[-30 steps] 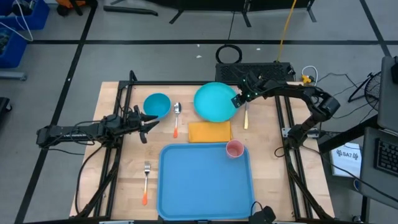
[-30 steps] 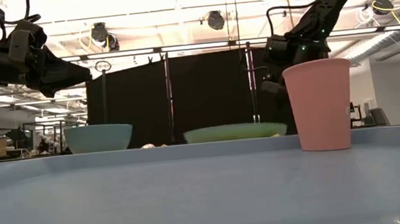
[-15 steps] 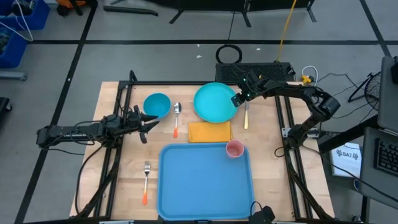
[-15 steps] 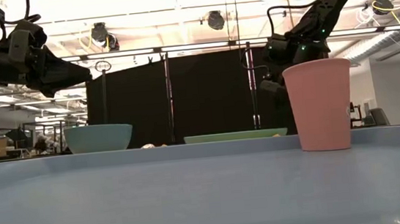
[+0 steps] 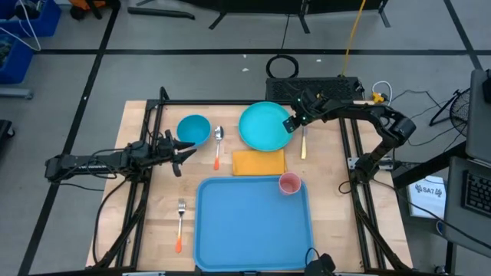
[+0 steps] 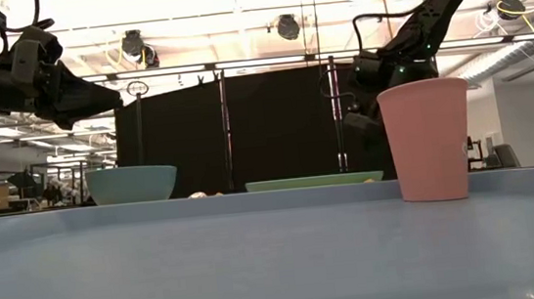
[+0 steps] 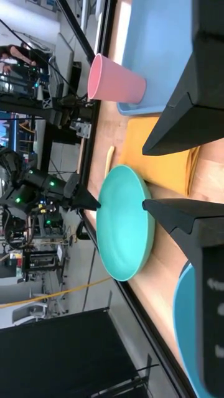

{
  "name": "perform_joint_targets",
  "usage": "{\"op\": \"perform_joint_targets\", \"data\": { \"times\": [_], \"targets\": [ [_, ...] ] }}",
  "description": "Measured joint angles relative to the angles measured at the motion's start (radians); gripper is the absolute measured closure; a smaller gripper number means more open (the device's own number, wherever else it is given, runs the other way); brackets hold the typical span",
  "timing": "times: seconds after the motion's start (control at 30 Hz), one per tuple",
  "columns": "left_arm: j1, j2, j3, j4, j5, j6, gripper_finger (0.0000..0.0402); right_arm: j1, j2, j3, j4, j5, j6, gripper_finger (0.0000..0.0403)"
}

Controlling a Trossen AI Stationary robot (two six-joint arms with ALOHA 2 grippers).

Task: Set up tray
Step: Put the light green plate on the left of the blue serving tray

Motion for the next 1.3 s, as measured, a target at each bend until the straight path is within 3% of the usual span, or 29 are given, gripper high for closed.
{"op": "perform_joint_targets", "data": {
  "times": [0.47, 0.73, 0.9, 1.3],
  "targets": [
    [0.0, 0.0, 0.0, 0.0, 0.0, -0.001, 0.0275, 0.0, 0.021, 0.0, -0.022, -0.001, 0.012, 0.0272],
    [0.0, 0.0, 0.0, 0.0, 0.0, 0.0, 0.0275, 0.0, 0.047, -0.001, 0.035, 0.001, -0.012, 0.032],
    [0.0, 0.0, 0.0, 0.001, 0.0, 0.001, 0.0275, 0.0, 0.047, 0.0, 0.054, 0.0, -0.064, 0.0391],
    [0.0, 0.0, 0.0, 0.0, 0.0, -0.002, 0.0275, 0.006, -0.054, -0.001, 0.177, -0.006, -0.097, 0.0401]
  ]
}}
